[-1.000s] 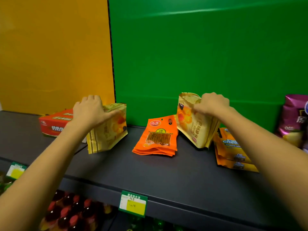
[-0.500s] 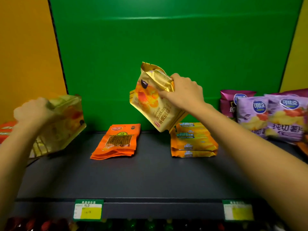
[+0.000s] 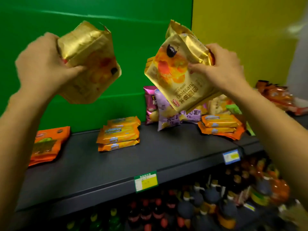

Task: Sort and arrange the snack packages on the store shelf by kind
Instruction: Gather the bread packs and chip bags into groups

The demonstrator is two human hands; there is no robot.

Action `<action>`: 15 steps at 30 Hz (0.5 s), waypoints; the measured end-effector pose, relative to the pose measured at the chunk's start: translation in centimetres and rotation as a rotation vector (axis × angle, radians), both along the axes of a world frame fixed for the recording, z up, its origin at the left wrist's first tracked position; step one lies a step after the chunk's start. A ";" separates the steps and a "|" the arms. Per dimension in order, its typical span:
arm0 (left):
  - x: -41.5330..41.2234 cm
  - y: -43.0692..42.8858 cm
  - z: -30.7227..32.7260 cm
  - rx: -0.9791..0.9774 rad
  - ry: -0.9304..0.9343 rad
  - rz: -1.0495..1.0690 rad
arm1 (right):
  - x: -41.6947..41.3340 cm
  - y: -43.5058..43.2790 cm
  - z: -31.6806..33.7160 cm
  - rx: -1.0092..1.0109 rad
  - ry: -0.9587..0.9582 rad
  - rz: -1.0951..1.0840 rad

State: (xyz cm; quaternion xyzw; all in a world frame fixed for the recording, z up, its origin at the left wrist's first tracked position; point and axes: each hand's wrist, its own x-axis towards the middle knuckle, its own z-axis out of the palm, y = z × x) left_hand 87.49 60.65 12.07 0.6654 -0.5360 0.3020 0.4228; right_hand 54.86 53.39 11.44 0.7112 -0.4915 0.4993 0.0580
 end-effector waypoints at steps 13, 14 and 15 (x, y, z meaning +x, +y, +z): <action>-25.1 -6.6 -5.1 0.003 -0.052 -0.402 | -25.1 5.1 -4.2 0.055 -0.063 -0.342; -26.5 -7.1 -5.2 0.000 -0.046 -0.429 | -26.4 5.0 -4.4 0.056 -0.066 -0.367; -27.8 -7.7 -5.3 -0.004 -0.042 -0.457 | -27.6 5.0 -4.6 0.058 -0.068 -0.386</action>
